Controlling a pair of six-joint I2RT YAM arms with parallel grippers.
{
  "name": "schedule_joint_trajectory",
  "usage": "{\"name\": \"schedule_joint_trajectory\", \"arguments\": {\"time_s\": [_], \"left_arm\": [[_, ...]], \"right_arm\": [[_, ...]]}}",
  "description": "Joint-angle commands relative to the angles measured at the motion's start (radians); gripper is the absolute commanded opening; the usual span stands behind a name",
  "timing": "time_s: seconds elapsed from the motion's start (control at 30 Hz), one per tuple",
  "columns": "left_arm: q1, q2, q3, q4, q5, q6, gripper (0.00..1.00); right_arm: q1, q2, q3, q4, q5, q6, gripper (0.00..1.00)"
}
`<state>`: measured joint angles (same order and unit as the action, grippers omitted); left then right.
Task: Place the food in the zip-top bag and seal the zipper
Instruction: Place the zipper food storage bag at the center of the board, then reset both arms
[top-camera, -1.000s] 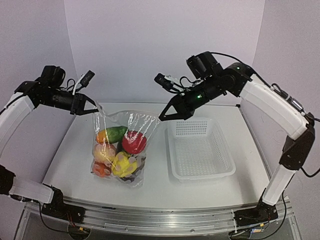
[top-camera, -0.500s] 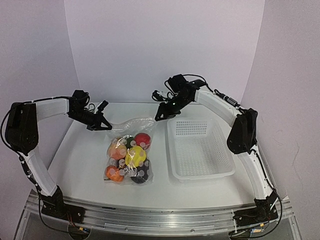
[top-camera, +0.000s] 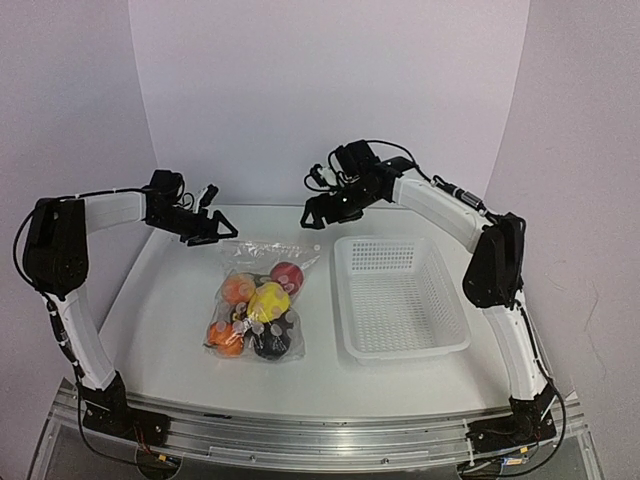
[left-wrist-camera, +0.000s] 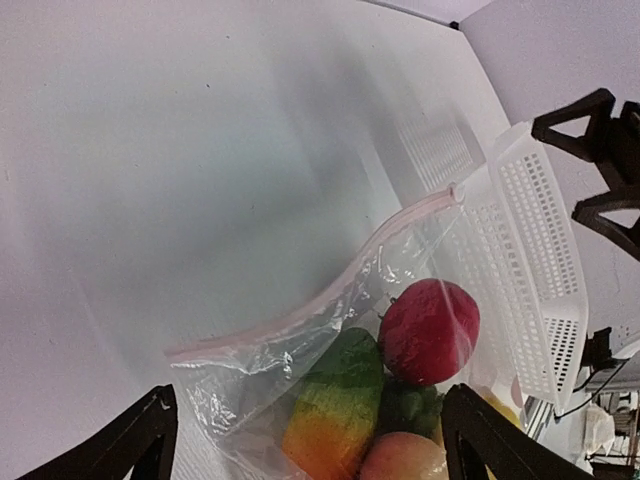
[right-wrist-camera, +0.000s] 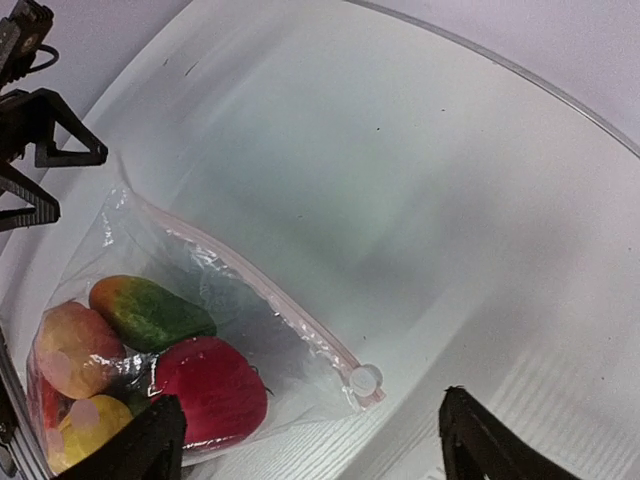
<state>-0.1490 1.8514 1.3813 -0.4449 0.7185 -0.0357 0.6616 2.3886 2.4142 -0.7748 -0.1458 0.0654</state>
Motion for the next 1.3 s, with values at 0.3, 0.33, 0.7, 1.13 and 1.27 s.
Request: {"name": "schedule_joint_trajectory", "arguments": {"time_s": [0.3, 0.33, 0.7, 1.13, 1.27], "left_arm": [[0.041, -0.263, -0.032, 0.054, -0.292, 0.129, 1.0], [0.043, -0.302, -0.066, 0.073, -0.297, 0.126, 1.0], [0.056, -0.585, -0.581, 0.463, -0.465, 0.0, 1.0], [0.061, -0.702, -0.971, 0.733, -0.668, -0.039, 1.0], [0.066, -0.728, -0.99, 0.75, -0.665, -0.06, 1.0]], "right_arm": [[-0.239, -0.57, -0.532, -0.042, 0.315, 0.091, 0.94], [-0.285, -0.622, -0.588, -0.05, 0.322, 0.105, 0.94], [-0.671, -1.058, -1.411, 0.285, 0.261, 0.038, 0.93], [-0.694, -1.218, -1.92, 0.835, 0.259, 0.021, 0.94], [-0.698, -1.186, -1.935, 0.895, 0.268, 0.041, 0.94]]}}
